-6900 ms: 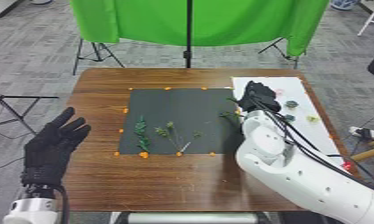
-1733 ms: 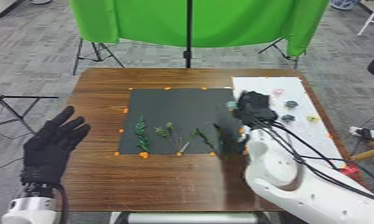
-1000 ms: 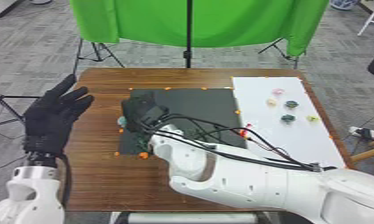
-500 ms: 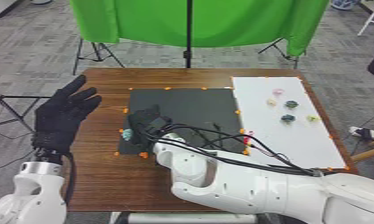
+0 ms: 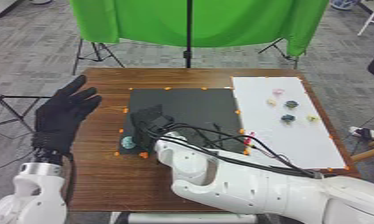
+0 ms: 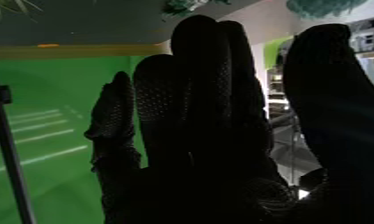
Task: Arrange flowers
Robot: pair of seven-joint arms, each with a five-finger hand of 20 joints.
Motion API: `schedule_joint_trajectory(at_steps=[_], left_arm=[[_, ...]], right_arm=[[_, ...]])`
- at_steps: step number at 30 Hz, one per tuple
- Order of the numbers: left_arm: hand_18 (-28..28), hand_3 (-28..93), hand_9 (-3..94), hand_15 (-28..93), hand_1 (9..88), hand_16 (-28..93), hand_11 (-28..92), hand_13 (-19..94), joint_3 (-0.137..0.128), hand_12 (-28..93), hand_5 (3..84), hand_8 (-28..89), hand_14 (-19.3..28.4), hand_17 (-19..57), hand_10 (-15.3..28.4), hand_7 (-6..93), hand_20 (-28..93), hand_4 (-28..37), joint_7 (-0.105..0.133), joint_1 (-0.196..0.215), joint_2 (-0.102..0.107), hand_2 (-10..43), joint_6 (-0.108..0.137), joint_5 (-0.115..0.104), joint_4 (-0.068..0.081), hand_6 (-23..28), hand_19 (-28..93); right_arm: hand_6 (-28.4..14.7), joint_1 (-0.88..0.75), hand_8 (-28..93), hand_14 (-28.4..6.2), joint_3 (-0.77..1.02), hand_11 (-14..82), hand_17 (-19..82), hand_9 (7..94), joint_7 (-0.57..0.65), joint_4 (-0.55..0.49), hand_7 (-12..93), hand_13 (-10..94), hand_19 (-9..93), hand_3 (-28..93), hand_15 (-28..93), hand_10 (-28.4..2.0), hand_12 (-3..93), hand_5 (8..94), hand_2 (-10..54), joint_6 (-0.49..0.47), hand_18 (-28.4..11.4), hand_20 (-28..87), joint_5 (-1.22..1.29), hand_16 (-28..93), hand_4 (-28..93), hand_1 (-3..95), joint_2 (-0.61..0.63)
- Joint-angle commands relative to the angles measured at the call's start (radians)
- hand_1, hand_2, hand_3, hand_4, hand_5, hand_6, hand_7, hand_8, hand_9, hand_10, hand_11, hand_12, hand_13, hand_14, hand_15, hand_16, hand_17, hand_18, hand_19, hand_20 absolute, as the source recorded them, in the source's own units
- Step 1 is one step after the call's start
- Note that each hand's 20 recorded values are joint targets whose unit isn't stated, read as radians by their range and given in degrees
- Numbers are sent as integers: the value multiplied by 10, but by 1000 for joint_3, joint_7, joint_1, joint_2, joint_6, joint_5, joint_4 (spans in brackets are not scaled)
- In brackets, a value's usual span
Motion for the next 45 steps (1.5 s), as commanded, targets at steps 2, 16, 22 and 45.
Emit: schedule_joint_trajectory(at_steps=[2,16,22,45], left_arm=[[267,785,384,512,228,-86,242,264,-40,112,407,-90,284,-86,212,107,136,-280,65,159,11,83,52,-47,-26,98,555],[267,777,381,511,205,-85,239,263,-32,112,403,-90,284,-87,212,104,138,-283,125,221,13,87,78,-92,-27,95,551],[267,775,381,512,202,-85,238,263,-29,111,401,-90,284,-87,211,103,139,-283,116,228,3,89,70,-86,-25,94,550],[267,775,381,513,206,-85,239,262,-1,113,401,-90,284,-87,212,106,139,-283,140,228,7,89,77,-90,-25,95,549]], right_arm=[[10,-48,-129,-98,177,431,207,770,20,-156,160,635,791,730,751,-107,185,717,-95,30,-252,485,97,191,-283,372,112],[3,-379,-128,-135,659,305,170,671,134,-382,147,564,737,765,675,-142,149,619,-95,123,-256,441,215,134,-283,339,539],[5,-542,-128,-134,804,285,168,656,215,-377,149,559,737,768,670,-147,149,609,-95,191,-257,433,164,126,-283,337,654],[23,-506,-136,-121,650,320,157,631,294,-184,164,547,751,798,712,-138,154,569,-95,121,-254,445,26,124,-283,358,661]])
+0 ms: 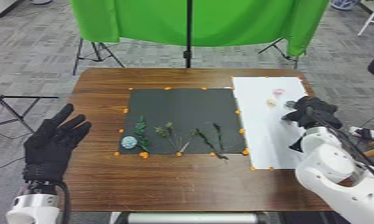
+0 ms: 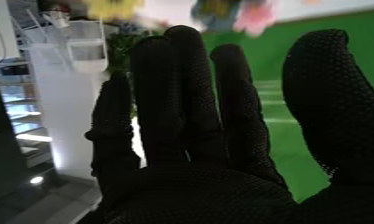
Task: Arrange flowers
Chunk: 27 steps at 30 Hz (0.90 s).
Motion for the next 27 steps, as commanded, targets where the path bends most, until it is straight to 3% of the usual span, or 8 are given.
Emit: schedule_joint_trajectory(at_steps=[1,6,8,11,18,22,27], left_arm=[[267,776,381,513,206,-85,239,262,10,113,401,-90,284,-87,212,106,140,-283,2,10,-7,89,6,-1,5,96,549],[267,775,381,513,208,-86,240,262,7,113,402,-89,284,-87,212,105,139,-283,-9,3,-16,89,-1,8,5,96,549],[267,775,381,513,208,-85,240,262,5,113,402,-89,284,-87,212,106,139,-283,-10,5,-19,89,0,10,4,96,549],[267,774,381,512,209,-86,241,262,1,113,402,-90,284,-87,212,105,139,-283,-10,10,-21,89,2,9,2,96,550],[266,774,381,512,209,-86,242,262,-12,112,402,-90,284,-87,212,106,139,-283,-39,9,-39,89,-7,25,0,96,549],[266,774,381,512,208,-86,243,262,-6,112,402,-90,284,-87,212,107,139,-283,-25,11,-23,89,1,15,-3,96,549],[267,774,381,513,208,-86,242,262,-1,112,402,-90,284,-87,212,108,139,-283,-11,14,-5,89,11,10,-8,96,550]], right_arm=[[25,99,-136,-121,-124,320,157,630,-11,73,165,548,751,798,712,-138,153,571,-95,-28,-254,445,-17,124,-283,360,-28],[42,158,-143,-103,-205,320,177,673,14,134,171,591,756,796,696,-117,150,633,-95,-19,-255,448,-58,122,-282,402,-49],[45,155,-65,-63,-213,182,214,803,20,152,161,665,776,718,644,-85,265,735,-95,8,-244,450,-78,219,-282,498,-56],[48,142,-5,-30,-212,114,264,922,26,153,154,743,801,644,620,-57,335,847,-95,19,-228,455,-94,279,-283,586,-53],[36,115,3,-24,-163,148,291,937,9,65,154,778,815,631,611,-47,328,872,-95,133,-213,453,-174,287,-283,612,-48],[32,221,7,-24,-227,160,292,937,-39,27,151,782,821,666,611,-50,323,876,-95,191,-216,455,-192,294,-283,596,-111],[29,410,9,-25,-363,169,291,937,-157,61,150,784,825,687,617,-52,320,880,-95,195,-217,457,-128,294,-283,584,-308]])
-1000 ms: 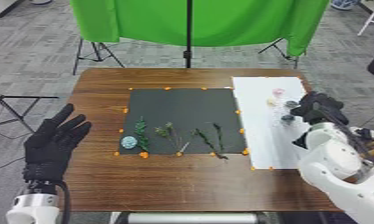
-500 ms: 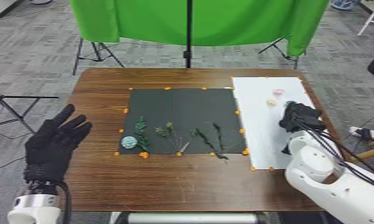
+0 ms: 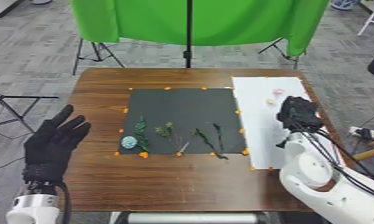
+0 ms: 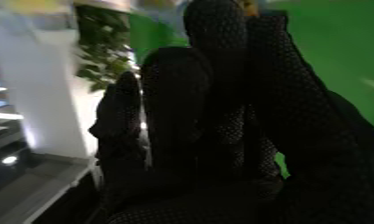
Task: Arrange flowers
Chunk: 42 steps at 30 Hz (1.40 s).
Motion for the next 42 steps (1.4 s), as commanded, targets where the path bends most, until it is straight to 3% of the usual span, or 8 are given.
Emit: schedule_joint_trajectory(at_steps=[1,8,12,16,20,25,36,42], left_arm=[[267,774,381,513,208,-86,242,263,5,112,402,-90,284,-87,212,108,139,-283,12,16,22,89,12,-2,-9,96,551],[267,774,381,513,210,-87,242,262,30,112,402,-91,284,-87,213,108,139,-283,-17,-58,44,90,-7,13,0,96,552],[267,774,381,513,210,-86,242,261,59,112,403,-90,284,-87,213,108,139,-283,9,-120,84,89,2,1,14,96,551],[267,776,382,514,211,-86,242,262,66,112,403,-90,284,-87,213,108,139,-283,7,-156,100,89,-6,6,20,97,552],[267,778,383,514,212,-86,242,262,80,112,404,-91,284,-87,213,107,139,-283,-52,-228,71,88,-32,36,41,97,552],[267,780,382,514,213,-86,242,262,81,112,404,-90,284,-87,213,107,138,-283,-79,-268,56,87,-62,63,54,97,552],[266,780,382,514,215,-86,241,262,72,112,409,-89,284,-86,213,108,137,-283,-89,-270,40,87,-90,81,61,100,552],[268,779,382,514,219,-86,242,262,64,112,410,-89,284,-85,213,109,140,-283,-120,-273,11,88,-105,97,63,100,559]], right_arm=[[29,309,10,-25,-159,170,290,937,-197,27,150,784,826,689,617,-52,320,880,-95,-11,-216,457,54,295,-283,583,-321],[32,572,13,-36,-373,179,263,937,-348,255,151,765,828,695,649,-60,327,873,-95,-14,-212,467,199,292,-283,571,-625],[38,639,6,-44,-454,192,251,937,-383,302,158,748,818,699,693,-58,337,867,-95,-50,-210,473,255,282,-283,562,-671],[44,669,1,-43,-546,196,247,934,-388,354,162,742,811,698,711,-59,340,862,-95,-46,-208,476,236,263,-283,559,-700],[50,706,-8,-41,-635,169,239,925,-368,380,161,724,806,681,709,-56,334,854,-95,-47,-203,481,252,253,-283,562,-708],[71,752,-22,-38,-705,164,231,918,-372,390,156,711,799,635,711,-52,321,844,-95,-72,-199,484,262,242,-283,568,-722],[78,752,-56,-40,-704,89,213,846,-375,373,148,670,795,539,719,-32,267,752,-88,-239,-196,494,272,217,-283,565,-730],[78,720,-72,-41,-660,107,209,792,-424,373,161,661,792,485,695,-35,220,704,-83,-303,-191,489,245,201,-283,570,-721]])
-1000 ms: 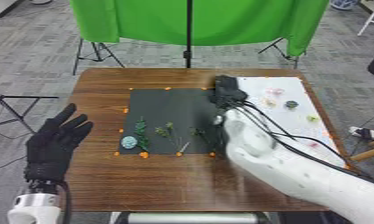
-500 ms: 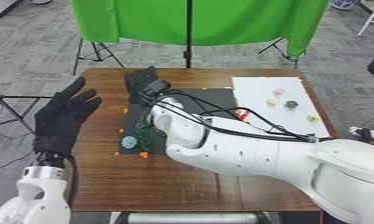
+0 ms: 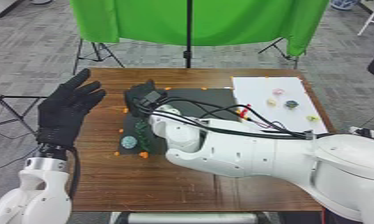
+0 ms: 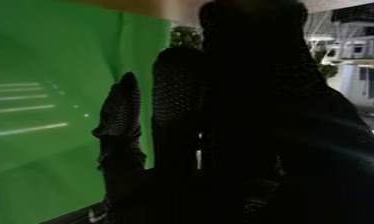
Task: Arrange flowers
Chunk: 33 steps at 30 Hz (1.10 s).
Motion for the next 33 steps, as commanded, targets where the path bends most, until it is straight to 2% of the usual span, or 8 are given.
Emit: schedule_joint_trajectory(at_steps=[1,8,11,17,24,27,30,33], left_arm=[[268,779,382,514,219,-87,242,262,-8,112,410,-89,284,-84,213,109,142,-283,-41,2,-38,88,-26,23,13,100,560],[269,779,382,516,224,-88,242,262,-17,112,412,-90,284,-83,214,110,142,-283,-42,12,-43,89,-31,26,12,102,561],[268,779,382,516,224,-89,243,261,-9,112,412,-90,284,-83,213,110,142,-283,-29,9,-25,88,-22,14,12,102,561],[268,781,382,517,226,-89,245,261,-13,112,413,-90,284,-83,213,110,142,-283,-51,-3,-48,88,-38,31,17,103,561],[268,783,382,519,228,-89,246,261,-14,111,413,-90,284,-83,214,111,141,-281,-53,7,-47,88,-30,27,15,103,560],[268,784,382,519,228,-89,246,261,-17,111,414,-90,284,-83,213,110,141,-281,-40,29,-31,88,-16,13,8,104,561],[267,784,382,519,228,-89,246,261,-42,111,414,-90,284,-83,213,109,140,-281,-59,59,-59,88,-14,23,-2,104,561],[267,785,382,518,228,-90,246,261,-57,111,414,-89,284,-83,213,109,140,-280,-50,105,-69,88,-1,15,-14,104,562]], right_arm=[[78,-17,-79,-42,41,122,209,772,-44,-10,167,659,793,488,684,-40,200,684,-85,-47,-190,485,-24,195,-283,565,3],[78,-6,-90,-47,33,156,210,744,-30,-11,168,659,798,502,657,-47,158,656,-91,-53,-190,477,-10,183,-283,546,4],[78,-5,-92,-51,36,167,208,742,-36,-12,167,655,801,508,664,-52,151,655,-93,-87,-192,479,-35,184,-283,538,5],[80,-12,-145,-57,55,213,192,733,-55,-17,161,629,803,528,696,-67,155,617,-95,-110,-195,493,-30,183,-283,506,5],[79,-20,-152,-68,66,235,185,728,-50,-19,168,614,799,522,709,-76,152,592,-95,-94,-200,500,-28,174,-283,500,8],[79,-21,-153,-69,75,238,185,728,-51,-26,169,614,798,518,710,-77,151,596,-95,-61,-201,502,-8,170,-283,501,13],[78,-31,-152,-69,102,240,186,732,-51,-42,169,617,797,513,712,-77,152,601,-95,-28,-202,503,26,169,-283,503,19],[76,-39,-152,-69,128,240,186,735,-32,-88,167,618,797,515,712,-77,151,608,-95,19,-204,504,79,169,-283,499,48]])
